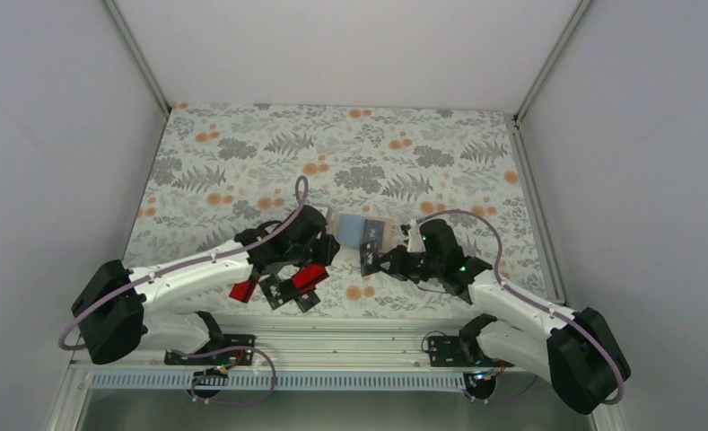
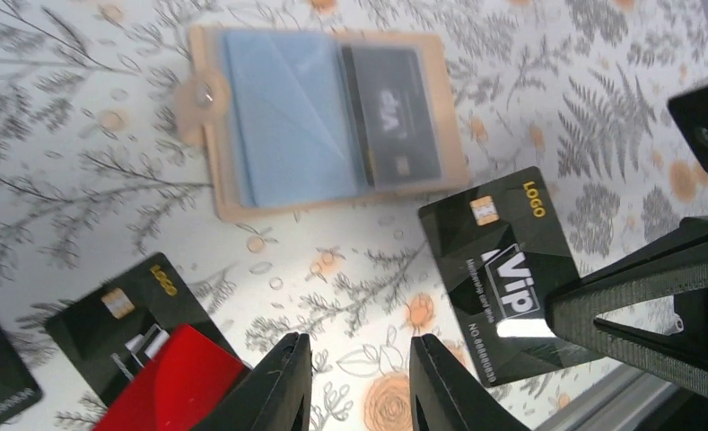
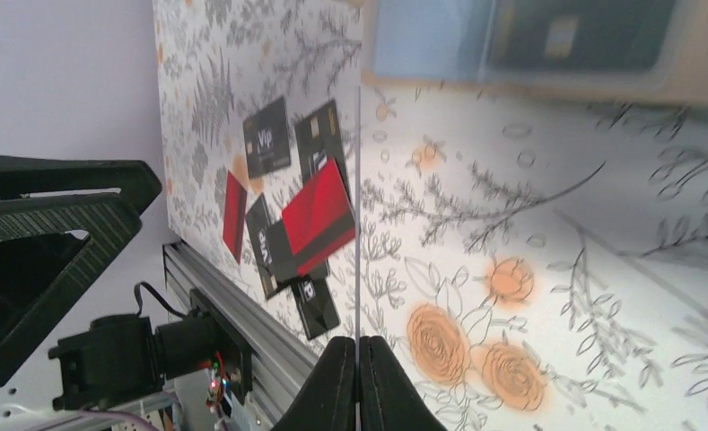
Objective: Put the credit cards into the card holder
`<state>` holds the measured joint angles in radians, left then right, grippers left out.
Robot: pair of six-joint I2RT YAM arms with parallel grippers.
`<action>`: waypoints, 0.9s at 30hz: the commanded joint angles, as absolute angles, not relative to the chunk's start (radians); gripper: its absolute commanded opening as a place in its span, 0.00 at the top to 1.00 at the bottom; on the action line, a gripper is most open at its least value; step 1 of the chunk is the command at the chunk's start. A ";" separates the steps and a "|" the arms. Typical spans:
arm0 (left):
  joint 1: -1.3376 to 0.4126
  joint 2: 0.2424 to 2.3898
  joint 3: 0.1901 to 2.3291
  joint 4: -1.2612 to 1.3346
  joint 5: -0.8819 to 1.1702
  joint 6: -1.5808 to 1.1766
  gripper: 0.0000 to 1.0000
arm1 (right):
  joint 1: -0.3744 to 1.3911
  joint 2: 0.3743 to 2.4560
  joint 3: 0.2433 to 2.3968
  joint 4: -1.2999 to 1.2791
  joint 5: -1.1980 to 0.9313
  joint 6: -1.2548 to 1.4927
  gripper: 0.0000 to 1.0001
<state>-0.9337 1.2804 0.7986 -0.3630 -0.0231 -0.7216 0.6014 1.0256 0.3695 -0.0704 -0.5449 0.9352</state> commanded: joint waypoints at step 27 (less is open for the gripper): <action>-0.808 1.647 1.109 -0.395 0.010 -0.620 0.72 | 0.333 1.331 0.543 0.019 -0.683 0.582 0.96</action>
<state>-0.8360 1.6165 1.0904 -0.4126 -0.0212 -0.6315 0.3405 1.3025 0.5167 -0.0925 -0.7063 0.6205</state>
